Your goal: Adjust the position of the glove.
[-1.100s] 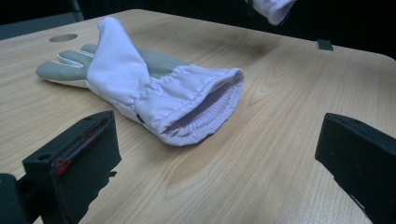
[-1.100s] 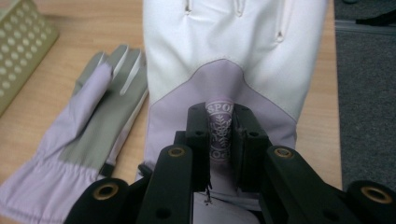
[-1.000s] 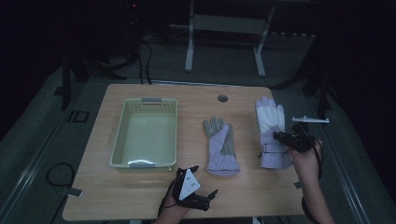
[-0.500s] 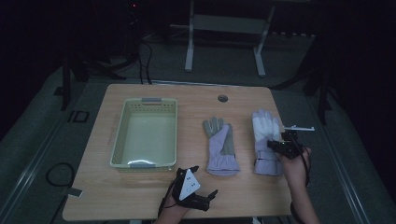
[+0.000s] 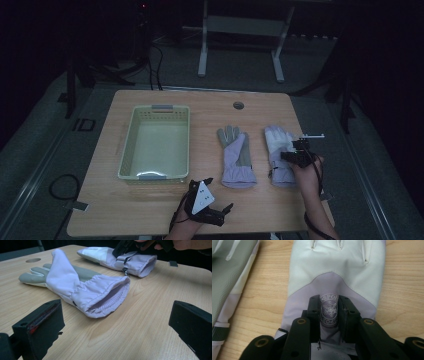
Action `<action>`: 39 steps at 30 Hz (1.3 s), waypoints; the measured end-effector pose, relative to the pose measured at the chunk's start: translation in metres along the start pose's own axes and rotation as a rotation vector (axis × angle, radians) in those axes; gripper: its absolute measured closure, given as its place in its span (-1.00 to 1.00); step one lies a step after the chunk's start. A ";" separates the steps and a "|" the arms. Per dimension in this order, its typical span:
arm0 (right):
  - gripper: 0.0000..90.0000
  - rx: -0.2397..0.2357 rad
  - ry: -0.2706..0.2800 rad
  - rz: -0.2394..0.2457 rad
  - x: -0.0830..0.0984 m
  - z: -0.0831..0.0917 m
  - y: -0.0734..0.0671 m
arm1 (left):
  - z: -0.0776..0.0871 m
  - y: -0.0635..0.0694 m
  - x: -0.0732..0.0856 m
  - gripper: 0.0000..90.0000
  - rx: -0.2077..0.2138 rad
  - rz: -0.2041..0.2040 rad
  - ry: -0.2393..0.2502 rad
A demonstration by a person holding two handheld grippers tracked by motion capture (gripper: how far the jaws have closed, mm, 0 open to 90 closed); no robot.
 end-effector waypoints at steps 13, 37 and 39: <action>0.14 -0.112 0.066 0.037 -0.011 0.014 -0.003 | 0.000 0.000 0.000 -1.00 0.000 0.001 -0.002; -0.67 -0.340 0.089 0.222 -0.022 0.033 0.003 | 0.000 0.000 0.000 -1.00 -0.001 0.000 -0.002; -0.58 -0.332 0.083 0.232 -0.022 0.029 0.003 | 0.000 0.000 0.000 -1.00 -0.001 0.000 -0.003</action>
Point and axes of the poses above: each handheld gripper's, and its own axes: z roughly backward along the jaws, x roughly out of its underside, y roughly to its right, the point moved 10 cm from there along -z, roughly forward along the jaws, and after that the axes turned 15 degrees about y, right-handed, at the moved point
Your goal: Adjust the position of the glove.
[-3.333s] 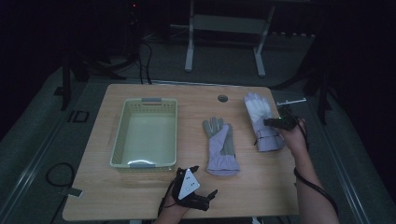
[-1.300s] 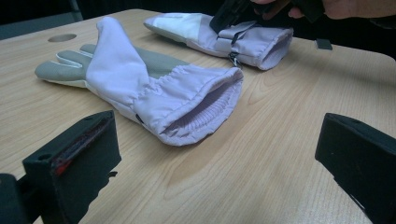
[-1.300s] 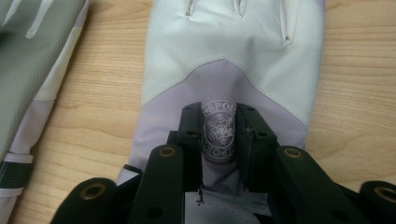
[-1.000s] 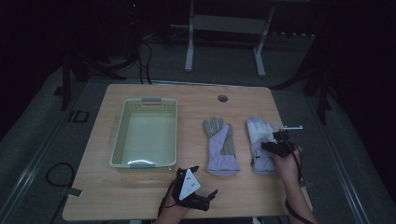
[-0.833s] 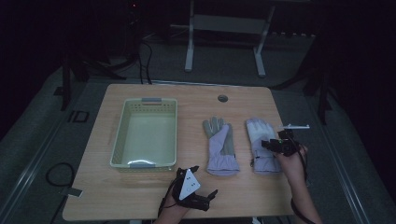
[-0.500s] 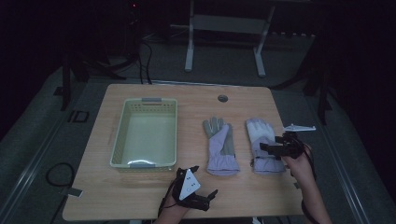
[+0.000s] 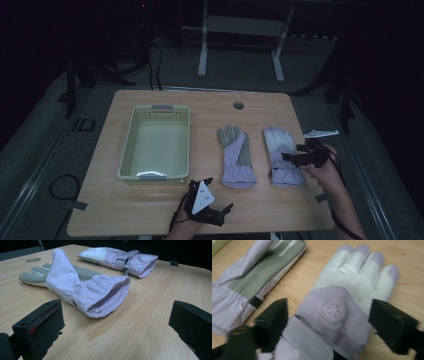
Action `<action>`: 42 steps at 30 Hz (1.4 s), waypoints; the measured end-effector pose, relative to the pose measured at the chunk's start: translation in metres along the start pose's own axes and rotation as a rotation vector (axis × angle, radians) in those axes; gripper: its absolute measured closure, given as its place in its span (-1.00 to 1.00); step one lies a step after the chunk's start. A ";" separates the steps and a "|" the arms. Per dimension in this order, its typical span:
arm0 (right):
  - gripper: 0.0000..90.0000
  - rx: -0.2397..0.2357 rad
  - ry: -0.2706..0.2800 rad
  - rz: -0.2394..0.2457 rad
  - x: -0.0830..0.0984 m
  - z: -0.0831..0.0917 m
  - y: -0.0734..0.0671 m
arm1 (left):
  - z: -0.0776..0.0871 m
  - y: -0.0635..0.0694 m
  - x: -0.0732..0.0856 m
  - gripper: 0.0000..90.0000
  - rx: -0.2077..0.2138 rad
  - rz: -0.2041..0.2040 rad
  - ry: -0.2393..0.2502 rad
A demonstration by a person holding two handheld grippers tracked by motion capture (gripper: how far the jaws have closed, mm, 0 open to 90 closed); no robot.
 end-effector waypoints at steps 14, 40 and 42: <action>-0.02 -0.001 -0.118 0.038 0.031 -0.032 0.024 | 0.000 0.000 0.000 -1.00 0.002 0.002 0.002; 0.74 0.058 -0.026 -0.077 -0.018 0.018 0.006 | 0.000 -0.001 0.000 -1.00 -0.005 0.004 0.000; 0.74 0.077 -0.013 -0.043 -0.030 0.024 0.001 | 0.000 -0.001 0.000 -1.00 -0.009 0.005 0.002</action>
Point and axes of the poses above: each handheld gripper's, and its own axes: z roughly backward along the jaws, x roughly out of its underside, y roughly to its right, the point moved 10 cm from there along -z, roughly forward along the jaws, and after that the axes turned 15 degrees about y, right-handed, at the moved point
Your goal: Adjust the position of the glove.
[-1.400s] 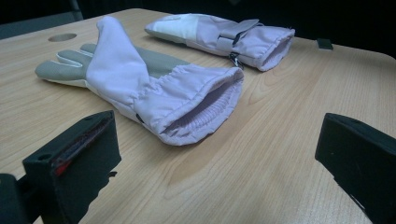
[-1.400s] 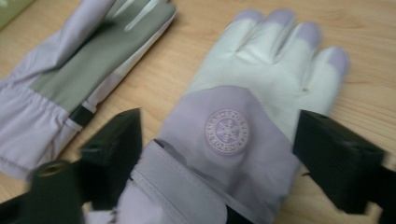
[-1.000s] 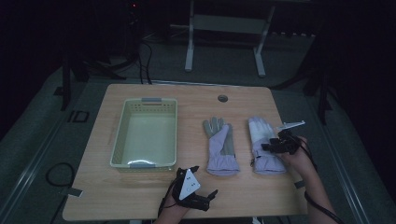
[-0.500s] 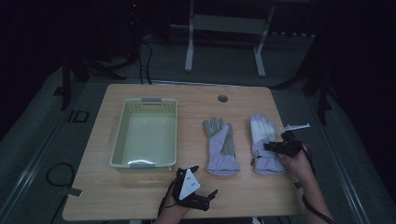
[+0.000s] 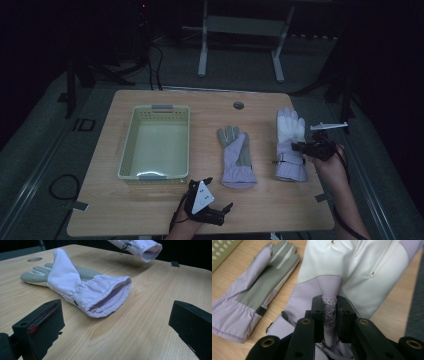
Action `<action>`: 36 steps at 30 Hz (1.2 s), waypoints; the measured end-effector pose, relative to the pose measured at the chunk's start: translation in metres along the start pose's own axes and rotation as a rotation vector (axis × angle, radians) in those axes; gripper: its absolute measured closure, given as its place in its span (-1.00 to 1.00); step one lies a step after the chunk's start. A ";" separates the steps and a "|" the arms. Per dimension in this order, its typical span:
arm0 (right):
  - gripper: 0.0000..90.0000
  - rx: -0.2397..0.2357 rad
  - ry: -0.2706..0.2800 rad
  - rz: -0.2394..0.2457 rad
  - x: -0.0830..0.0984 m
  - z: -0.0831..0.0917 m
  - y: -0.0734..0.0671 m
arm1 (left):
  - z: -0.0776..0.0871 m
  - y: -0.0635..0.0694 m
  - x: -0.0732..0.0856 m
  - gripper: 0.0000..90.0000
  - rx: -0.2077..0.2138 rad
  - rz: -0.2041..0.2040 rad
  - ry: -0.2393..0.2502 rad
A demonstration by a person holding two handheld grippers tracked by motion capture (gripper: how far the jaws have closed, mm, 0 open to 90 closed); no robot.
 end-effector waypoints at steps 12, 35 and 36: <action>0.74 0.002 0.044 0.039 -0.033 0.018 -0.034 | 0.000 0.000 0.000 -1.00 -0.004 -0.002 0.000; 0.74 -0.125 0.039 0.054 -0.062 -0.001 -0.136 | 0.000 0.001 0.000 -1.00 0.003 -0.004 0.003; 0.74 -0.123 0.036 0.053 -0.062 -0.003 -0.140 | 0.000 0.001 0.000 -1.00 0.003 -0.004 0.003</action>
Point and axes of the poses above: each handheld gripper's, and its own axes: z roughly backward along the jaws, x roughly out of its underside, y roughly to its right, the point moved 10 cm from there along -z, roughly forward along the jaws, and after that the axes turned 15 degrees about y, right-handed, at the moved point
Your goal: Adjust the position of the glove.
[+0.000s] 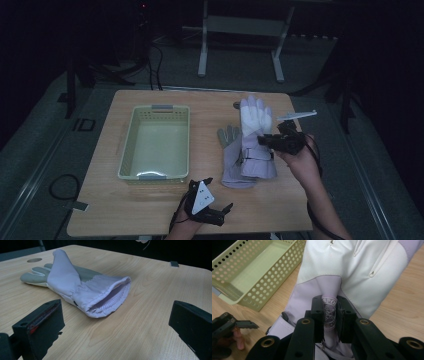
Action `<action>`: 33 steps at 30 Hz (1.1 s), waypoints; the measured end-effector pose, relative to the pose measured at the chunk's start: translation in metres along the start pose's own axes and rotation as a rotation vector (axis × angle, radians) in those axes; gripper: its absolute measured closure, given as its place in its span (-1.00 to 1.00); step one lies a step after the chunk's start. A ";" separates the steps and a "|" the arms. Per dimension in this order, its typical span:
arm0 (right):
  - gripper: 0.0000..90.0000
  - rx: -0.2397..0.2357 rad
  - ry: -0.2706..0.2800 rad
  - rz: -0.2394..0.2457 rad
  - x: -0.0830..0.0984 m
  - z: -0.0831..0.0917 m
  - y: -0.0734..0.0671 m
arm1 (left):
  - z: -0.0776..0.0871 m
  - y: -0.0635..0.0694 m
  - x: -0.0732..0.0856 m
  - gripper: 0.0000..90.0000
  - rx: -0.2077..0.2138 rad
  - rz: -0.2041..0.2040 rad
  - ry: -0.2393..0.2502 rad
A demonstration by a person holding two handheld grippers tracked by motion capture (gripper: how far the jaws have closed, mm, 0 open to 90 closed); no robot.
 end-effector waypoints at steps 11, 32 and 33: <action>0.73 0.013 -0.085 -0.010 0.025 -0.038 -0.018 | 0.000 0.000 0.000 -1.00 0.004 -0.001 0.000; 0.66 0.049 -0.198 -0.060 0.077 -0.093 -0.001 | 0.000 0.000 0.000 -1.00 0.012 0.006 -0.003; 0.62 0.042 -0.202 -0.052 0.078 -0.094 -0.002 | 0.000 0.000 0.000 -1.00 0.014 0.009 -0.003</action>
Point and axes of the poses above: each handheld gripper's, and its own axes: z roughly backward along the jaws, x roughly out of its underside, y roughly to its right, the point moved 10 cm from there along -z, roughly forward along the jaws, and after that the axes turned 15 degrees about y, right-handed, at the moved point
